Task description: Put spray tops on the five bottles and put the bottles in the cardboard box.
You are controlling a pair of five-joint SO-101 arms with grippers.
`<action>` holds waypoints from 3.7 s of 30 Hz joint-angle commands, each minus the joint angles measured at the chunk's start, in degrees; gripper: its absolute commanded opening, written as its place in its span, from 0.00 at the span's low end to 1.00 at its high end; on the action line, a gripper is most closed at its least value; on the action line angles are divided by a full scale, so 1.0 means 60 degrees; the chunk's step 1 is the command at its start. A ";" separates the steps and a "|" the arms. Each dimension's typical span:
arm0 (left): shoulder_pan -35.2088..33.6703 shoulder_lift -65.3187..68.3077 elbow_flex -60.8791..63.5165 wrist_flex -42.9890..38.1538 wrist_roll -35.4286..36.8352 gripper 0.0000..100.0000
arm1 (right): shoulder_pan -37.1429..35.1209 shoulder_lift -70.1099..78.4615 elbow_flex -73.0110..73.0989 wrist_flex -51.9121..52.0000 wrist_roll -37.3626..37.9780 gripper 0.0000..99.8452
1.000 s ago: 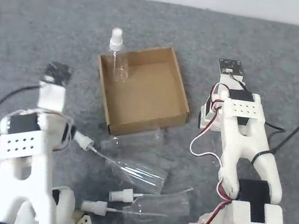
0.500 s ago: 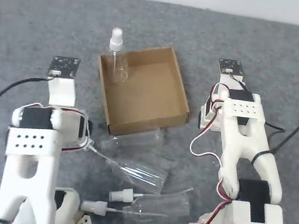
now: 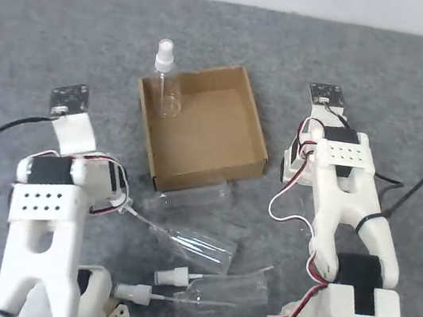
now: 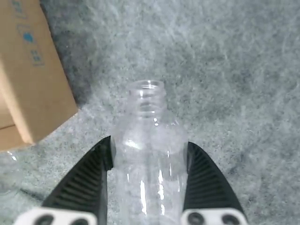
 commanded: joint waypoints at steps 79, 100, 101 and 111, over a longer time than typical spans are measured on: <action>-0.0029 0.6081 -0.2864 -0.1949 0.2198 0.01 | 0.0139 -0.0623 -0.0117 -0.0168 0.0132 0.04; -0.0484 0.1905 -0.2791 -0.2242 0.2623 0.01 | 0.0125 -0.0696 -0.0117 -0.0125 0.0132 0.04; -0.0454 0.1744 -0.2762 -0.2271 0.2755 0.01 | 0.0125 -0.0696 -0.0117 -0.0125 0.0132 0.04; -0.0469 -0.0044 -0.2381 -0.2168 0.2930 0.01 | 0.0125 -0.0725 -0.0117 -0.0081 0.0132 0.04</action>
